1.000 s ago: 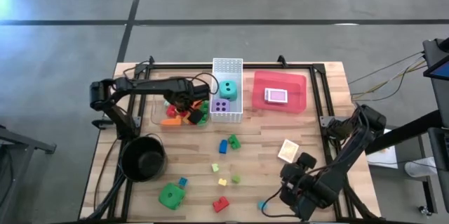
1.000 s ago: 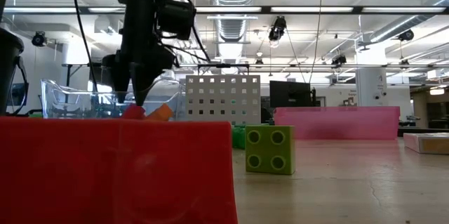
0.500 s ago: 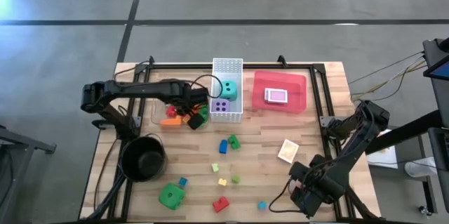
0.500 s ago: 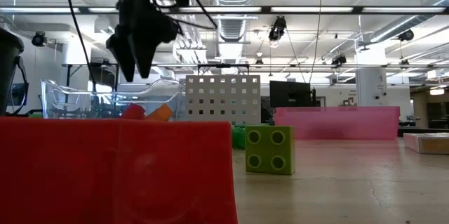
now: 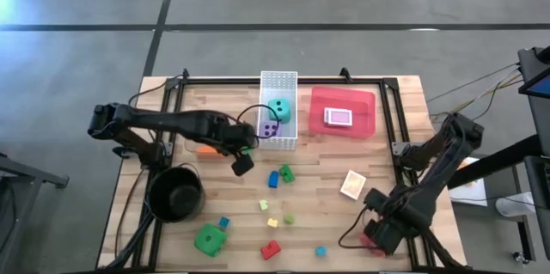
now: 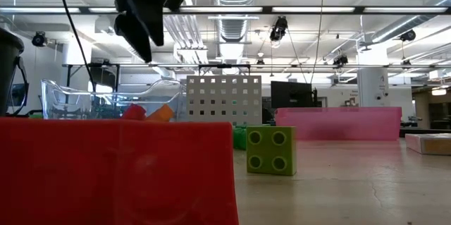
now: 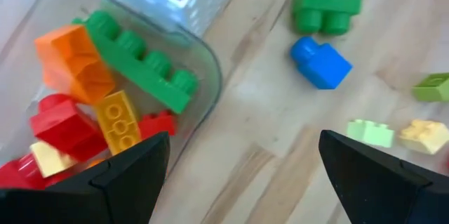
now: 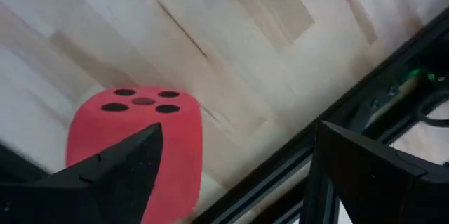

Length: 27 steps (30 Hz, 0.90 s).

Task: Pick & Place Toys
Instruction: Put the red dice into the white bin

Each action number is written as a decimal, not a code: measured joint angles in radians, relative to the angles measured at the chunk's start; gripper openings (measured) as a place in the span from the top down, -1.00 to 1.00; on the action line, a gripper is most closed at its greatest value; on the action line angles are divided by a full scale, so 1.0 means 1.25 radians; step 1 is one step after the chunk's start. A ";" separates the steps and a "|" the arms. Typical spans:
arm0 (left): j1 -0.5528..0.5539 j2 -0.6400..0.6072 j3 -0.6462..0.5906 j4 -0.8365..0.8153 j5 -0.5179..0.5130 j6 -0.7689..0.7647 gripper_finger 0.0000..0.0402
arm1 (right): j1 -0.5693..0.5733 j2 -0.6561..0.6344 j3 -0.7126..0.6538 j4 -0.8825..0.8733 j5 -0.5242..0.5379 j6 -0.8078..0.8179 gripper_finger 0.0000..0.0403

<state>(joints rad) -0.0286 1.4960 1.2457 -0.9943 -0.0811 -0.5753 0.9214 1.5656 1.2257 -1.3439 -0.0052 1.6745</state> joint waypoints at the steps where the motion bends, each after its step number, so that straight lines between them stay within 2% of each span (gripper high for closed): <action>1: -0.004 0.000 0.000 0.006 0.000 0.000 -0.82 | 0.002 -0.022 -0.013 0.010 -0.001 0.009 -0.82; 3: -0.010 0.000 0.000 0.018 0.000 0.000 -0.82 | 0.004 -0.067 -0.049 0.050 -0.007 0.029 -0.82; 10: -0.018 -0.001 0.000 0.026 0.001 0.000 -0.82 | 0.021 -0.204 -0.247 0.360 -0.038 0.064 -0.82; 17: -0.018 -0.001 0.000 0.027 0.003 0.000 -0.82 | 0.054 -0.287 -0.391 0.520 -0.039 0.120 -0.82; 21: -0.018 -0.001 0.000 0.027 0.003 0.000 -0.82 | 0.072 -0.311 -0.463 0.696 -0.031 0.136 -0.82; 24: -0.018 -0.001 0.000 0.027 0.003 0.000 -0.82 | 0.085 -0.309 -0.504 0.823 0.010 0.143 -0.82; 27: -0.018 -0.001 0.000 0.030 0.003 0.000 -0.82 | 0.090 -0.286 -0.526 0.891 0.027 0.148 -0.82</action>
<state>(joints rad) -0.0517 1.4952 1.2453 -0.9573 -0.0774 -0.5757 1.0341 1.2080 0.5681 -0.2301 0.0283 1.8601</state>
